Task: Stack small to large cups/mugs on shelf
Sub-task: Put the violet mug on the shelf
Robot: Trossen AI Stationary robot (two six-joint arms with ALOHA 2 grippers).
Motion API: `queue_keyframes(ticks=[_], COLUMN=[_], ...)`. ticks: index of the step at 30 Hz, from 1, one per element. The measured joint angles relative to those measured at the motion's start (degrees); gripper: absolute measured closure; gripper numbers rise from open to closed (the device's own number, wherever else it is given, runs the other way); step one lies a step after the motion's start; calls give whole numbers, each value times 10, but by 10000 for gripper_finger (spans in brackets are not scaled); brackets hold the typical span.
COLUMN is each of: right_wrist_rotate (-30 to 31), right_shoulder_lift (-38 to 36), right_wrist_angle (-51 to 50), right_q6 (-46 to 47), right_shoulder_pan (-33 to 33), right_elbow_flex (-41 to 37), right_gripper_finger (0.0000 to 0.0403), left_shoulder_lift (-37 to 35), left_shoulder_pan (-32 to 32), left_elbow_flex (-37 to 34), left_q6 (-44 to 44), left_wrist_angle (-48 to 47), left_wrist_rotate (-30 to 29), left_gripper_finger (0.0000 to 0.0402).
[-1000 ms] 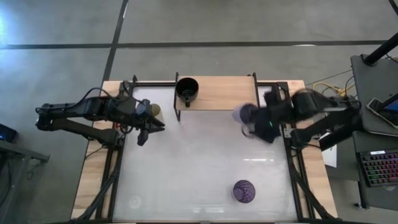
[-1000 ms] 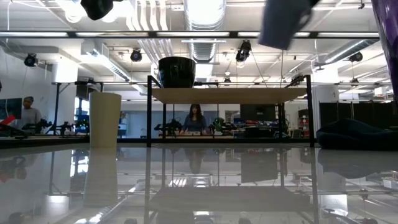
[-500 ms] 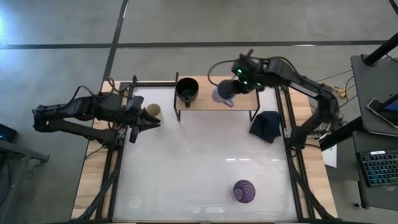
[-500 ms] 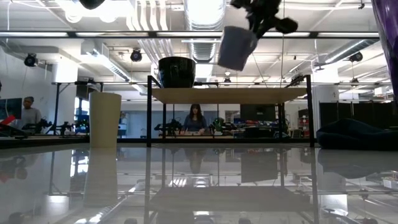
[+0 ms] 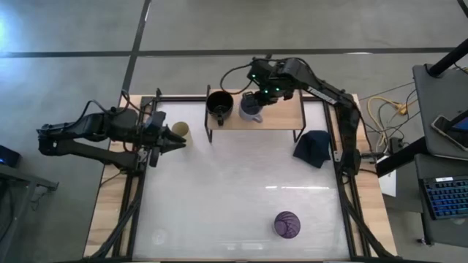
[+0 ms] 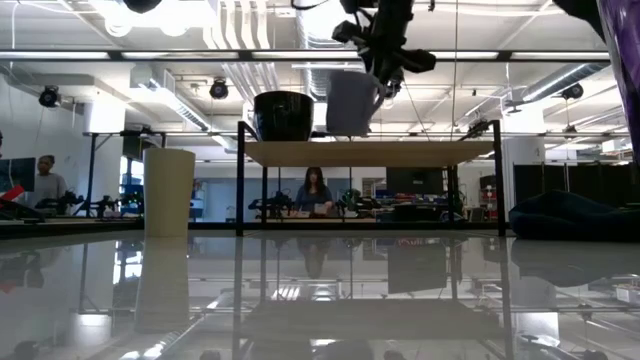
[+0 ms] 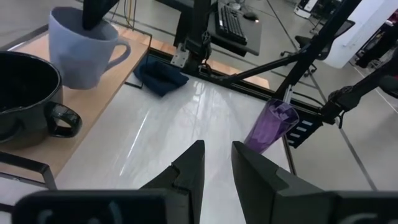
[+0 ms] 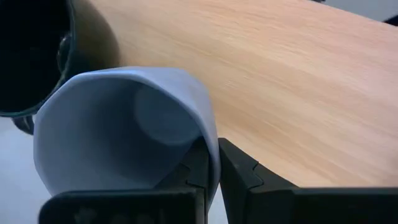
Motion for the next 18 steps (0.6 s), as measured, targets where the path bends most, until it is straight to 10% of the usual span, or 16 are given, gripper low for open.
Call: queue_keyframes(ticks=[18], right_wrist_rotate=[17], right_shoulder_lift=[23], right_wrist_angle=[4], right_q6=[35], right_shoulder_pan=[-16], right_elbow_flex=[11], right_gripper_finger=[390], left_shoulder_lift=[0], left_shoulder_pan=[0], left_elbow_flex=[0], left_q6=[1], left_wrist_angle=[-19], left_wrist_rotate=[0], left_gripper_finger=[336])
